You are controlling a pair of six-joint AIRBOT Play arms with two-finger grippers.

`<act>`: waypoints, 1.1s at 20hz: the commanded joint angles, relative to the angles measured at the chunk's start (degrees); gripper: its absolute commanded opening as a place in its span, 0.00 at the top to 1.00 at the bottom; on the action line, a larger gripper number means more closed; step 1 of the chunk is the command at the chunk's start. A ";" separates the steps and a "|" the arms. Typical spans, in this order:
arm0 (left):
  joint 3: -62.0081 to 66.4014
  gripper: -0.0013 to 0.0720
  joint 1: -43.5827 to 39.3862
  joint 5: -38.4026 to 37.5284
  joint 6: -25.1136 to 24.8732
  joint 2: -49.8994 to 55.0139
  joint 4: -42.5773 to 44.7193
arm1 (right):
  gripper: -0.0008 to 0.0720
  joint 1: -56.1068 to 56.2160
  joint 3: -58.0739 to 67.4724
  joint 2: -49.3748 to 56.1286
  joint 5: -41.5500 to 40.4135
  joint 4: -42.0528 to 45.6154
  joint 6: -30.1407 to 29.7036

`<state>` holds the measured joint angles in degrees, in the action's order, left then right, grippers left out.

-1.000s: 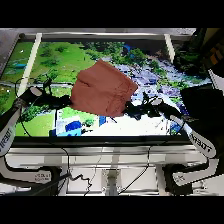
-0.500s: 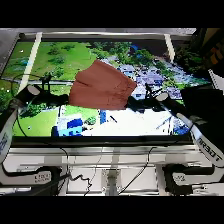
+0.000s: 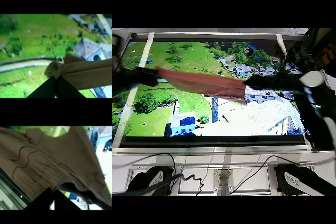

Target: Fold the clothes and pants, and hang the long-sleeved shirts on hangers.

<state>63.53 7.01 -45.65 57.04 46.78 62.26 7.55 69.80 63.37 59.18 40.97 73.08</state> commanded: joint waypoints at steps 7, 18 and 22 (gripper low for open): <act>0.31 0.98 0.04 3.76 0.83 -35.87 0.74 | 0.95 0.00 4.07 -24.92 8.74 -13.46 16.00; -19.82 0.98 -1.68 1.20 8.39 -5.81 -17.29 | 0.95 3.69 -16.79 -9.31 -17.79 8.79 32.98; -18.88 0.98 -10.25 9.05 5.07 11.37 -25.11 | 0.95 3.52 -16.96 5.46 -27.89 7.39 34.12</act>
<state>45.36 1.43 -42.37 64.55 47.11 44.45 10.81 54.35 59.83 40.47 48.60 105.93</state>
